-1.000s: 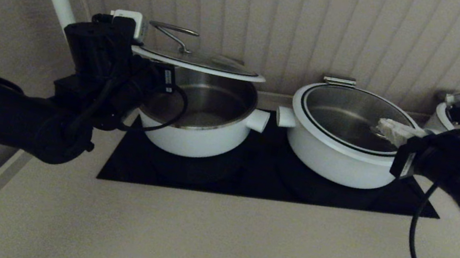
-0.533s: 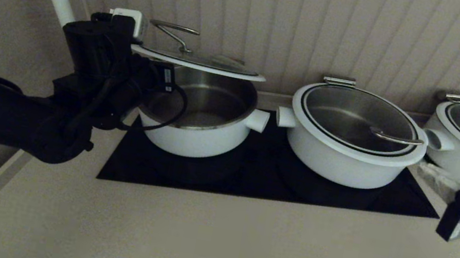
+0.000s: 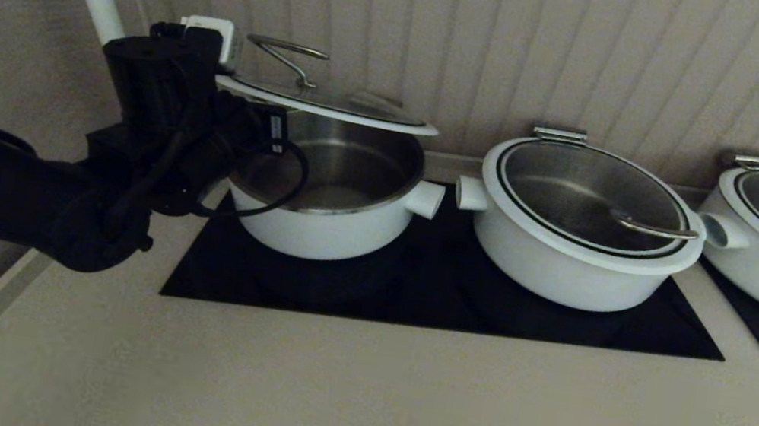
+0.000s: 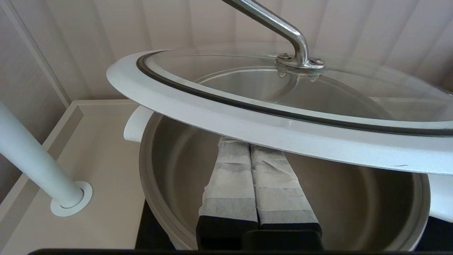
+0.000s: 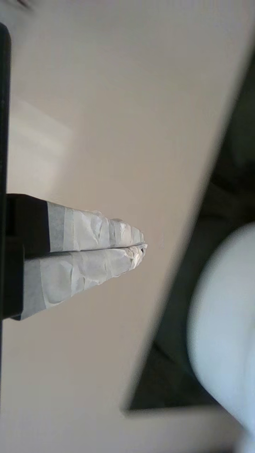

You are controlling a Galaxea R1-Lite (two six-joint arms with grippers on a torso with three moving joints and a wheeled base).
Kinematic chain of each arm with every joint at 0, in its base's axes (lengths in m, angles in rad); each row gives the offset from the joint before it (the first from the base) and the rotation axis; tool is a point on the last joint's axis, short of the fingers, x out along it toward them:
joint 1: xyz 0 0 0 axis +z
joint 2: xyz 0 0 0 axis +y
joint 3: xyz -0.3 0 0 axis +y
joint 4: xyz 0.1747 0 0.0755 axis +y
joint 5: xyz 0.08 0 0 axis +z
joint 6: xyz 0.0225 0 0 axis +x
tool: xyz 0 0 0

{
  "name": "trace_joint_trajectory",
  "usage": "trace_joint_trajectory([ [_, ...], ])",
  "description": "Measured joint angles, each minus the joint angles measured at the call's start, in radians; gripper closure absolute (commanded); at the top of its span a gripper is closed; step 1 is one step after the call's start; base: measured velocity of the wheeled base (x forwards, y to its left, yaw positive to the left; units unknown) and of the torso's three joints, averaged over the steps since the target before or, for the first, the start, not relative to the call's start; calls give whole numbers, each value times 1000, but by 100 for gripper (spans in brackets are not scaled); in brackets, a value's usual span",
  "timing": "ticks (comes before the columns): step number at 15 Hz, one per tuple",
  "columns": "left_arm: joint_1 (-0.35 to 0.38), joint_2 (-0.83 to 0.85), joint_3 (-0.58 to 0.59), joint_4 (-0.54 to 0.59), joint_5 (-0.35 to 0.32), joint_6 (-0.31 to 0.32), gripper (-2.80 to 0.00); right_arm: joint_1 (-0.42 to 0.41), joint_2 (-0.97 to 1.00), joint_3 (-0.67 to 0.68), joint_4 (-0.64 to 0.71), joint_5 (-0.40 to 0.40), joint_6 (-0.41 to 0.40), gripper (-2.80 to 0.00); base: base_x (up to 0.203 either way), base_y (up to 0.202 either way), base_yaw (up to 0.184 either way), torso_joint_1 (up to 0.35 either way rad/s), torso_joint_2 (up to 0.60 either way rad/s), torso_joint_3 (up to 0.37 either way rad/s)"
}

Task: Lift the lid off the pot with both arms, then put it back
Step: Open the pot lid completely

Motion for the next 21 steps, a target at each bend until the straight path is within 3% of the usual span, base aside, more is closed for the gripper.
trace_joint_trajectory([
  [3, 0, 0, 0, 0, 0, 0, 0, 1, -127, 40, 153, 35, 15, 0, 0, 0, 0, 0, 0, 0],
  [7, 0, 0, 0, 0, 0, 2, 0, 11, -429, 18, 536, 71, 51, 0, 0, 0, 0, 0, 0, 0],
  [10, 0, -1, 0, 0, 0, 1, 0, 26, -578, -9, 760, 43, 119, 0, 0, 0, 0, 0, 0, 0],
  [16, 0, -1, 0, 0, 0, 2, 0, 29, -638, -15, 772, 15, 211, 0, 0, 0, 0, 0, 0, 0],
  [21, 0, -1, 0, 0, 0, 4, 0, 29, -643, -14, 771, 13, 210, 0, 0, 0, 0, 0, 0, 0],
])
